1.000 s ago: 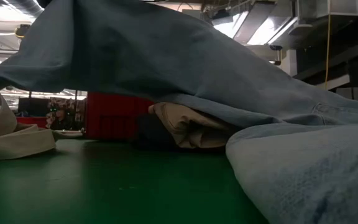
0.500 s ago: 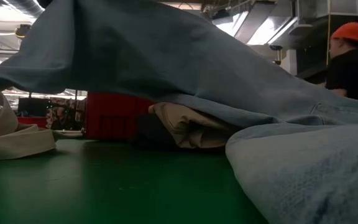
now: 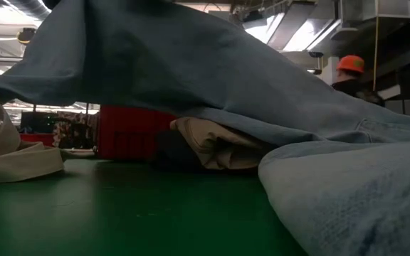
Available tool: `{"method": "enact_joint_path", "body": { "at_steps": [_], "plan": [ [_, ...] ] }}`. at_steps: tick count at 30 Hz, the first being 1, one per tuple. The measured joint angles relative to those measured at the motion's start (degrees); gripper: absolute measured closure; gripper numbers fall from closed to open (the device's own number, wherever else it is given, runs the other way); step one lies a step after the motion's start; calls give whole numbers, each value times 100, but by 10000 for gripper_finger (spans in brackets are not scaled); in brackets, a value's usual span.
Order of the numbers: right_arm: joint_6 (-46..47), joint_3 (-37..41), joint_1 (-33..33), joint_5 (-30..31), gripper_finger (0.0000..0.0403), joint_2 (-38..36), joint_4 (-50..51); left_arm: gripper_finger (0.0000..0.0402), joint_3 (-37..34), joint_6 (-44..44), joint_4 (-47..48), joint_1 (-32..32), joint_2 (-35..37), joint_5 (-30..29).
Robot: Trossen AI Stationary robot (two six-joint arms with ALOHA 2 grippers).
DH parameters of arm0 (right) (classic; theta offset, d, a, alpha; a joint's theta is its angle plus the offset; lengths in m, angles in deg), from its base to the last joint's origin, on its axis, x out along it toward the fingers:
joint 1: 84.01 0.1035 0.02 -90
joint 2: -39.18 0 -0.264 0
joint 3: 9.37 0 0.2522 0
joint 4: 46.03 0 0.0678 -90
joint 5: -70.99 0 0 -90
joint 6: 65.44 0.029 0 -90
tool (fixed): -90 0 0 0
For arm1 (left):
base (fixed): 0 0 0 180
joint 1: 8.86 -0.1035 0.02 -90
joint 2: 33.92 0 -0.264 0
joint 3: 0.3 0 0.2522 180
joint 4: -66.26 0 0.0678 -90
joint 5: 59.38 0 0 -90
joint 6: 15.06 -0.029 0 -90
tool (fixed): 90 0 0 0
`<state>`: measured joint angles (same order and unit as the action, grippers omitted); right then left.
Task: Fold laundry
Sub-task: Fold the blue pants
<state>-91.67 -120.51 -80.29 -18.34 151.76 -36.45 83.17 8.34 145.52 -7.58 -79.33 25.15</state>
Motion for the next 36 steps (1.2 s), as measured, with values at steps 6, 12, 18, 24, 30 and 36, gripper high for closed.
{"method": "enact_joint_path", "body": {
  "at_steps": [6, 12, 18, 24, 30, 36],
  "plan": [
    [78, 3, -4, 680, 245, 113, 130, 401, 0, -1, 0, -2, -2, 0],
    [76, 1, -20, 774, 289, 115, 237, 401, 0, -2, 0, -2, 0, 2],
    [60, 2, -48, 773, 391, 115, 572, 401, 0, -2, 0, -2, -2, 2],
    [54, 3, -48, 773, 387, 19, 525, 379, 2, -7, 27, 0, 0, 0],
    [-120, 3, -50, 776, 389, -206, 490, 313, 7, 0, 261, -2, 0, -127],
    [-268, 3, -50, 776, 397, -384, 471, 262, -182, 2, 291, 0, -35, -109]
  ]
}}
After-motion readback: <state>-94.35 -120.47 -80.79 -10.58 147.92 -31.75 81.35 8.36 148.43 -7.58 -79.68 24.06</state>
